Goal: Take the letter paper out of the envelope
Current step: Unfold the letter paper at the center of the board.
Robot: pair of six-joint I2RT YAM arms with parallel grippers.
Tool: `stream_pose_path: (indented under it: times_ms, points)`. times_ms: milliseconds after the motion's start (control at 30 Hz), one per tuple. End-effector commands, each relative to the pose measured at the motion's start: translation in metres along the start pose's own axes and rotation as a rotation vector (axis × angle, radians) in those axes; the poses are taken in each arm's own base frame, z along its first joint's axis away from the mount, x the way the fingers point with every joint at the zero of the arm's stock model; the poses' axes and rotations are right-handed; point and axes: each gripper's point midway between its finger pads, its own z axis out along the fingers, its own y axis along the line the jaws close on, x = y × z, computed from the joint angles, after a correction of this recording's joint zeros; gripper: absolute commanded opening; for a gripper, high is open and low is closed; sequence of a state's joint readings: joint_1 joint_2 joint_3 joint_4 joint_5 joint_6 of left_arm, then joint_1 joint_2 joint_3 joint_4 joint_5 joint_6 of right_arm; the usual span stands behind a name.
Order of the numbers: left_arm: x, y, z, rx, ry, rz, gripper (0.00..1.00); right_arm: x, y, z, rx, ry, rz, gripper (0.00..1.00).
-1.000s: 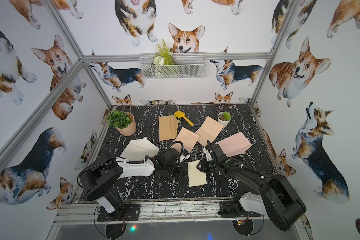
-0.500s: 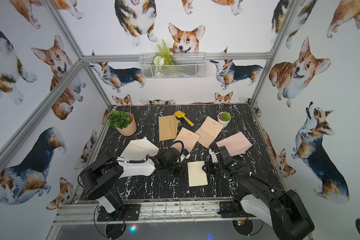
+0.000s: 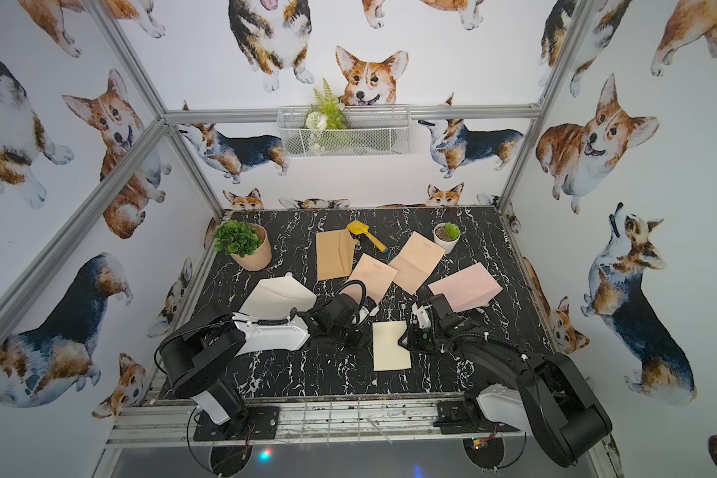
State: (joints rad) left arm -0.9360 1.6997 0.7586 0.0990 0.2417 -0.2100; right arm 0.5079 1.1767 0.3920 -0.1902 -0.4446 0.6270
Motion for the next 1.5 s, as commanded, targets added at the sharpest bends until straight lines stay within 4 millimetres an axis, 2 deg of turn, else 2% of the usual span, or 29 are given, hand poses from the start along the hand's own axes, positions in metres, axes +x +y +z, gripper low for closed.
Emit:
stream_pose_path:
  times_ms: [0,233,667,833,1033,1467]
  points:
    - [0.015,0.004,0.0,-0.012,0.058,-0.005,0.0,-0.005,0.008,-0.004,-0.029,-0.022,-0.003,0.37]
    - [0.015,0.002,0.001,-0.005,0.061,-0.007,0.0,-0.008,0.016,-0.017,-0.04,-0.056,-0.023,0.36]
    - [0.015,0.003,0.001,-0.008,0.058,-0.009,0.0,-0.009,0.024,-0.018,-0.074,-0.043,-0.019,0.3]
    - [0.014,0.003,0.001,-0.007,0.055,-0.008,0.0,-0.011,0.036,-0.02,-0.132,-0.049,-0.011,0.28]
    - [0.014,0.003,0.0,-0.01,0.051,-0.009,0.0,-0.014,0.05,-0.014,-0.222,-0.061,0.007,0.27]
    - [0.011,0.004,-0.004,-0.02,0.037,-0.006,0.0,-0.008,0.066,0.006,-0.22,-0.02,-0.024,0.27]
